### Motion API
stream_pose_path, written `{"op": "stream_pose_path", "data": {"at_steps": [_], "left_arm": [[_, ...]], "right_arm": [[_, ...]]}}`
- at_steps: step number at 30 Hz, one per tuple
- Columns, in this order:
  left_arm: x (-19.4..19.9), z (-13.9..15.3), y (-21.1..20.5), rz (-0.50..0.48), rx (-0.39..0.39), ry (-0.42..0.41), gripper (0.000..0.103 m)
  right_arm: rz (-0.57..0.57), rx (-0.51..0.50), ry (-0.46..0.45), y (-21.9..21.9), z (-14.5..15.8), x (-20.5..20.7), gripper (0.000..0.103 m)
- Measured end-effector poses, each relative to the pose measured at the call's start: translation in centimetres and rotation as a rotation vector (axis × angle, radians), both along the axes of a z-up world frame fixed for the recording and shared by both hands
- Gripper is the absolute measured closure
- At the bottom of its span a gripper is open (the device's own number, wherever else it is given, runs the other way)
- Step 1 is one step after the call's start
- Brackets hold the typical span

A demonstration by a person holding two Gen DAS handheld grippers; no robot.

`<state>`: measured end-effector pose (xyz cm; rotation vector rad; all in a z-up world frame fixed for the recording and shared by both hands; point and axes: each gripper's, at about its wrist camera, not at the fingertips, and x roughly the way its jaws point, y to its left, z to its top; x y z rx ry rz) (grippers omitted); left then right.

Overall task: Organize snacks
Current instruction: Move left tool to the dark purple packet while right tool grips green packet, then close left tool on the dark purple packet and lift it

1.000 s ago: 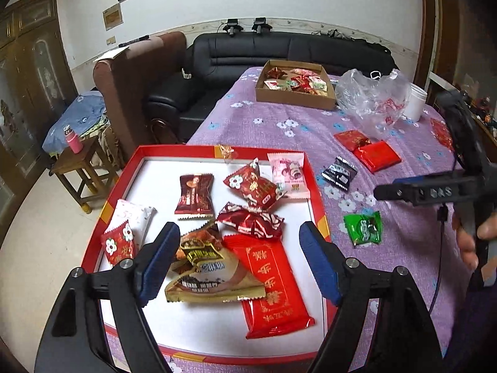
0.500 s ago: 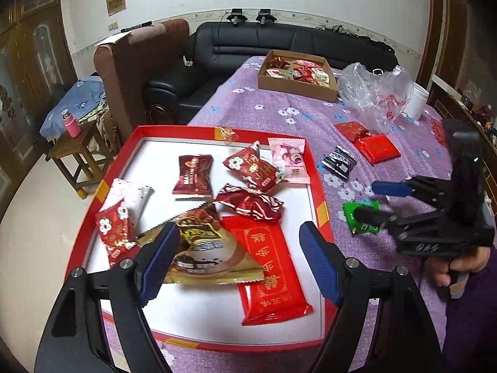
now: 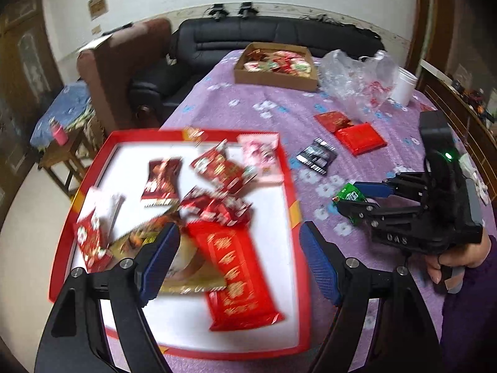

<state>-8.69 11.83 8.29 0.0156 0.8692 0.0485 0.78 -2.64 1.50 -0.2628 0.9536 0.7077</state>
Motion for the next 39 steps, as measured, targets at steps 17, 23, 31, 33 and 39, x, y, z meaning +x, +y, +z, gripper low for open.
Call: {"op": "stream_pose_path", "data": {"at_steps": [17,23,31,33,39], "left_arm": [[12.9,-3.4,-11.0,-0.532,0.281,0.090,0.024],[14.4,-5.2,-11.7,-0.568,0.316,0.159,0.024],[14.6,-6.1,-11.6,-0.595,0.271,0.202,0.039],[14.7,-6.1,-11.5,-0.604,0.236,0.215,0.054],[15.1,-6.0,-11.6,-0.583,0.197,0.225,0.067]], "right_arm": [[-0.331,0.035,0.092,-8.5,0.4,5.1,0.063],[-0.332,0.076,0.123,-9.1,0.4,5.4,0.063],[-0.299,0.056,0.117,-8.6,0.4,4.9,0.057],[-0.291,0.052,0.116,-8.5,0.4,4.8,0.054],[-0.270,-0.023,0.060,-7.3,0.2,4.2,0.054]]}}
